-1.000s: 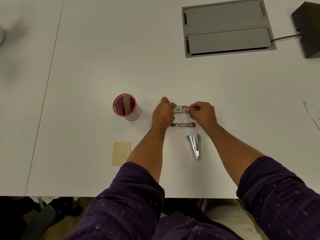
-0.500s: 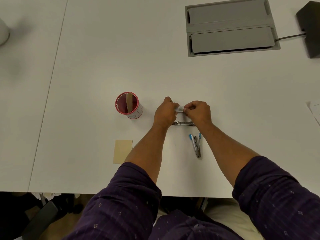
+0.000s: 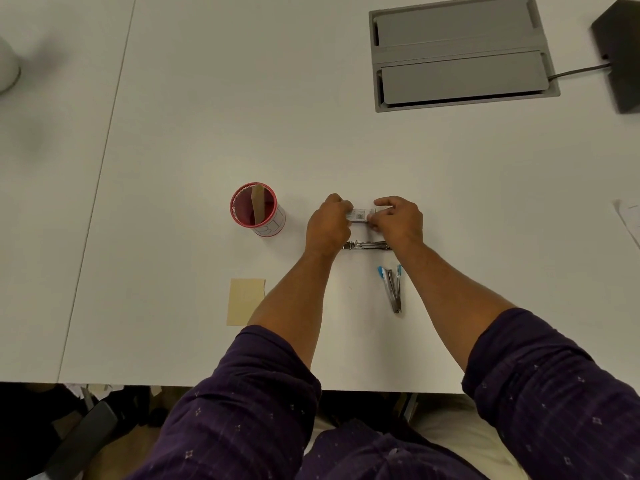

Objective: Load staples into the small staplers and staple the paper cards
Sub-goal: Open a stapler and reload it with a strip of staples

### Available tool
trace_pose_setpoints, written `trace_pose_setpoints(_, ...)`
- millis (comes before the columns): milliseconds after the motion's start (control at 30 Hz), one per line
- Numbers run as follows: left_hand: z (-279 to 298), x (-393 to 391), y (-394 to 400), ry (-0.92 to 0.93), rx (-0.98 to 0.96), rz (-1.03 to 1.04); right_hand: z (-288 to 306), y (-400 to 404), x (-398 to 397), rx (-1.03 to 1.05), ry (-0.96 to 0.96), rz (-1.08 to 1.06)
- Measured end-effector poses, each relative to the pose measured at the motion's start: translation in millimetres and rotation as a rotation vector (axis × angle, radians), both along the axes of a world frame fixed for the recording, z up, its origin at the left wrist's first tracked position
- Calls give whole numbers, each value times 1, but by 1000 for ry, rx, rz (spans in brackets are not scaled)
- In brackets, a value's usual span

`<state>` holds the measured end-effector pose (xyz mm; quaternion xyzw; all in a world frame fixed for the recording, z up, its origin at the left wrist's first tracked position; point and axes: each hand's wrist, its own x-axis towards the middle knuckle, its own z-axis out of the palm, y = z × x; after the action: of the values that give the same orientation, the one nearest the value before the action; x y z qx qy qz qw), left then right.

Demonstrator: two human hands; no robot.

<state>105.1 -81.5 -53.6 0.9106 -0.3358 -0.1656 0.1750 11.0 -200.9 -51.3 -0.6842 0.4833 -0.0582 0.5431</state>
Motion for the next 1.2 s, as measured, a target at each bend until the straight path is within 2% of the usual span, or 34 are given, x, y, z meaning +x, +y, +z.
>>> trace_pose_setpoints(267,2,0,-1,3,13,25,3,-2,-10,144,-119,-42)
trace_pose_setpoints(567,8,-10,12,-87,-28,-3,7,-3,-24,57,-101,-75)
trace_pose_setpoints(733,14,-24,23,-182,-43,-61,8,-5,-35,-79,-87,-35)
trace_pose_setpoints(900,14,-40,42,-168,-2,-136,8,-2,-45,-202,-79,116)
trace_pose_setpoints(1200,5,-48,38,-159,110,-174,1,9,-59,-233,5,255)
